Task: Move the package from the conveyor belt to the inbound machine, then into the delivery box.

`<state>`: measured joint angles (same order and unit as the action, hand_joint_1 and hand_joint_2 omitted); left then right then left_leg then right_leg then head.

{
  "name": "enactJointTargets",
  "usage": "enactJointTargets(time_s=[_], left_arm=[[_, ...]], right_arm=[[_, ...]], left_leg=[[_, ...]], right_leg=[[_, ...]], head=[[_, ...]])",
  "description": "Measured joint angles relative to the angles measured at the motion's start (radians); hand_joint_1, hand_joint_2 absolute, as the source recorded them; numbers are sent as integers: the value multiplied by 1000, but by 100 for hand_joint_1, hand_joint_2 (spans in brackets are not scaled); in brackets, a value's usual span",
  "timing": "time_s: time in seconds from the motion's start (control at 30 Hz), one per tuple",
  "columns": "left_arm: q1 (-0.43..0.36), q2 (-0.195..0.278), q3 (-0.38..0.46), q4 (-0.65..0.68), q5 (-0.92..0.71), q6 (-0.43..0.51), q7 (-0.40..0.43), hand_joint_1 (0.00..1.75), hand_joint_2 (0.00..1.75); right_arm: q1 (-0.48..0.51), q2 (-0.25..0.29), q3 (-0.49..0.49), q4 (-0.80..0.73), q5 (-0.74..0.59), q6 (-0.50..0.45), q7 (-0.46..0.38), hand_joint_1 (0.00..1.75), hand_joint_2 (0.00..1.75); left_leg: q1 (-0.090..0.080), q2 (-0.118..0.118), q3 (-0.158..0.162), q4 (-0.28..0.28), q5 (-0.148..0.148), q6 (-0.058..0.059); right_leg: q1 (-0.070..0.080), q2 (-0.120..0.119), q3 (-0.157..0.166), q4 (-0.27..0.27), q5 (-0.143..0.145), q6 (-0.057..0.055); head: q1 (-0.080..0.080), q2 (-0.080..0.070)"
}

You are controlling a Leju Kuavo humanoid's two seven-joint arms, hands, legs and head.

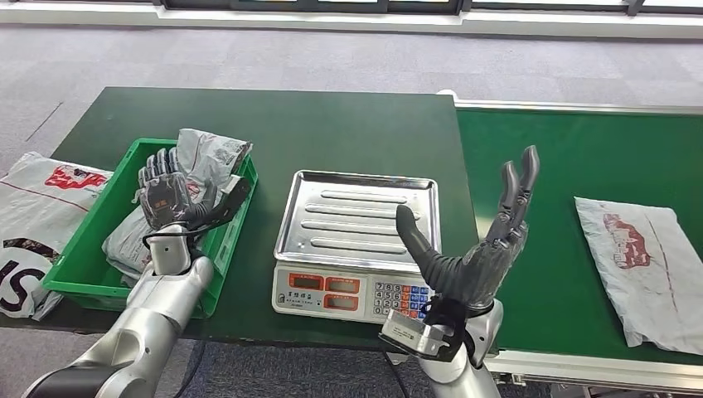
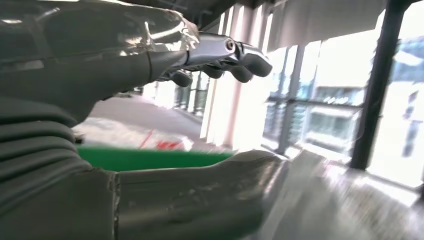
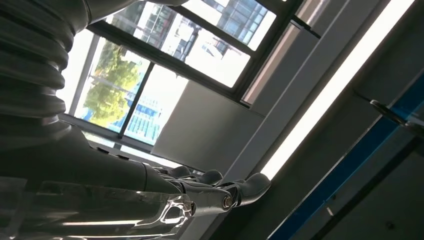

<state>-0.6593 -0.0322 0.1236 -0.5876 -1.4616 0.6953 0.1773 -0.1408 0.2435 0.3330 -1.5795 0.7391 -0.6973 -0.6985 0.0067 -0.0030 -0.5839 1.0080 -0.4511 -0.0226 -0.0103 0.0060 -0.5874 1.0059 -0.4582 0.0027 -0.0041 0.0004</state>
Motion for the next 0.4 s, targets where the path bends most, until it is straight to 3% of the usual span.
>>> enactJointTargets(time_s=[0.17,0.2,0.27,0.4], left_arm=[[-3,-133,395,-267,163,1,-735,0,0],[-8,-161,472,-308,215,2,-842,0,0],[-5,-211,568,-389,320,2,-922,0,0],[11,-255,601,-493,401,2,-887,0,0]], right_arm=[[-40,21,-147,104,50,0,0,0,175],[-52,23,-181,129,49,0,1,0,175],[-76,25,-247,178,41,0,2,0,175],[-103,29,-332,237,40,0,3,0,175]], left_leg=[[0,0,-2,0,0,0],[0,1,-2,0,0,0],[-1,2,-2,0,0,1],[-2,-3,-3,0,1,1]], right_leg=[[-1,0,-1,0,1,1],[-2,1,-1,0,1,1],[-3,2,-2,0,2,2],[-2,-2,-1,0,2,2]], head=[[0,0],[0,0],[0,0],[0,0]])
